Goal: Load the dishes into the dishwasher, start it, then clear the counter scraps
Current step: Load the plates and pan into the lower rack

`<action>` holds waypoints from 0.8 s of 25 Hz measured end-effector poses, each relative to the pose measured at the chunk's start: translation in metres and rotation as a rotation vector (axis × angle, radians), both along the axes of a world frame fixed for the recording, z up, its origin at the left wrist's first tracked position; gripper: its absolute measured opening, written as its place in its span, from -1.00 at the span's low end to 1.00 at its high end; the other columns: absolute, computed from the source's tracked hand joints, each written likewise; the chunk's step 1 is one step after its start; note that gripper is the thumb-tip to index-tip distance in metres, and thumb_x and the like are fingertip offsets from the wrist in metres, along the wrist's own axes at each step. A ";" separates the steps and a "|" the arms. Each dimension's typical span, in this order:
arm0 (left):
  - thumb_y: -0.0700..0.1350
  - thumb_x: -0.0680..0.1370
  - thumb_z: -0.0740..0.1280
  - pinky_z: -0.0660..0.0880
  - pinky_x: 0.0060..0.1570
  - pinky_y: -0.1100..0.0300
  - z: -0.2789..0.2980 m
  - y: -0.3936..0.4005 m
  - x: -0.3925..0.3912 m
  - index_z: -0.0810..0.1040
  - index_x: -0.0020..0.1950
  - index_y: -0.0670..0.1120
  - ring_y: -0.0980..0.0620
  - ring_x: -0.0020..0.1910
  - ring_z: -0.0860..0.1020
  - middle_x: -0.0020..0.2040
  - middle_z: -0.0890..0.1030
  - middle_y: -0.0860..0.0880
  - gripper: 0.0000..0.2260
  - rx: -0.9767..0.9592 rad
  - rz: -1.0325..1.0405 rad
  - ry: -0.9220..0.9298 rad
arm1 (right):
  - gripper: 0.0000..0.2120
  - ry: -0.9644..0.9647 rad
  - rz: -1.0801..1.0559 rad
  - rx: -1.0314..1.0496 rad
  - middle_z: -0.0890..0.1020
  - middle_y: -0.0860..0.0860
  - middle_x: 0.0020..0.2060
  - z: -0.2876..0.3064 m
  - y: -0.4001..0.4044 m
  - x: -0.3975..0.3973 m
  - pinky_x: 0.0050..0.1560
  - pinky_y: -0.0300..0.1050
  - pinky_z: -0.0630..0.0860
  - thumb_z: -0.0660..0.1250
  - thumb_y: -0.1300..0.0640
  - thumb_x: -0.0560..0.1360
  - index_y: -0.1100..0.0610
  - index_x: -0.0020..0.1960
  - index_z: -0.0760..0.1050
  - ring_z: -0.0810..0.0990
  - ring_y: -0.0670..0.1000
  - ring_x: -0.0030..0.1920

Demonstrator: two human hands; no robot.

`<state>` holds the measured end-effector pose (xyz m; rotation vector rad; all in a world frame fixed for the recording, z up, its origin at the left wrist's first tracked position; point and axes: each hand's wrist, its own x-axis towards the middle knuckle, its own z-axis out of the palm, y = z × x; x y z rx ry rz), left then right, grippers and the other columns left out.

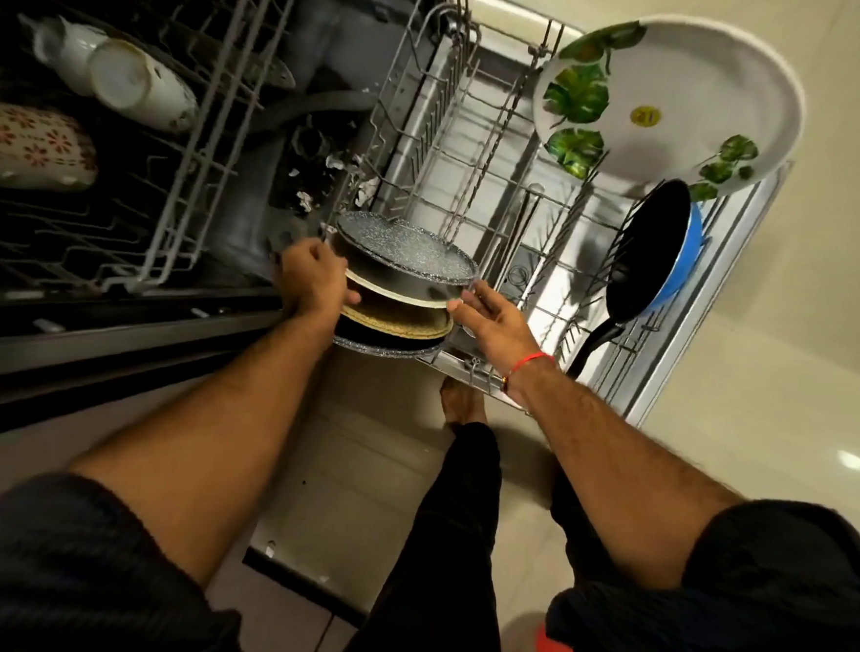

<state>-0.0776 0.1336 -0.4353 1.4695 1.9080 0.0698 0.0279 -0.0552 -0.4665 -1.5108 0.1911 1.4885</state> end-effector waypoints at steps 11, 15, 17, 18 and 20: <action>0.12 0.54 0.20 0.65 -0.04 -0.05 0.213 -0.156 -0.076 0.58 0.24 0.13 -0.02 -0.15 0.68 -0.06 0.70 0.14 -0.68 0.121 0.074 -0.150 | -0.62 -0.249 0.421 0.204 0.62 -0.14 -0.13 0.217 -0.047 -0.021 -0.08 -0.42 0.48 0.40 0.09 0.55 0.13 0.34 0.50 0.58 -0.30 -0.17; 0.02 0.60 0.24 0.64 -0.02 -0.08 0.291 -0.208 -0.115 0.59 0.21 0.12 0.01 -0.07 0.68 -0.17 0.70 0.20 -0.77 0.213 0.176 -0.190 | -0.66 -0.330 0.618 0.324 0.57 -0.08 -0.25 0.295 -0.057 -0.056 -0.25 -0.43 0.41 0.39 0.10 0.55 0.13 0.30 0.52 0.53 -0.26 -0.30; 0.02 0.57 0.22 0.64 -0.01 -0.08 0.325 -0.233 -0.142 0.60 0.14 0.16 -0.02 -0.08 0.68 -0.19 0.70 0.22 -0.78 0.262 0.254 -0.195 | -0.67 -0.343 0.741 0.387 0.63 -0.02 -0.13 0.328 -0.061 -0.083 -0.11 -0.27 0.43 0.39 0.04 0.55 0.08 0.29 0.53 0.57 -0.13 -0.14; 0.03 0.56 0.21 0.64 -0.01 -0.07 0.338 -0.244 -0.157 0.60 0.11 0.19 -0.01 -0.11 0.68 -0.20 0.70 0.23 -0.78 0.290 0.288 -0.190 | -0.69 -0.348 0.797 0.416 0.65 0.00 -0.06 0.342 -0.064 -0.098 -0.05 -0.21 0.44 0.39 0.03 0.55 0.05 0.27 0.54 0.58 -0.08 -0.08; 0.04 0.55 0.20 0.64 -0.03 -0.02 0.356 -0.265 -0.188 0.61 0.09 0.20 0.01 -0.17 0.68 -0.20 0.69 0.25 -0.77 0.351 0.364 -0.188 | -0.76 -0.359 0.896 0.480 0.65 0.01 -0.02 0.364 -0.070 -0.130 -0.02 -0.15 0.45 0.38 0.03 0.55 0.00 0.21 0.54 0.58 -0.04 -0.03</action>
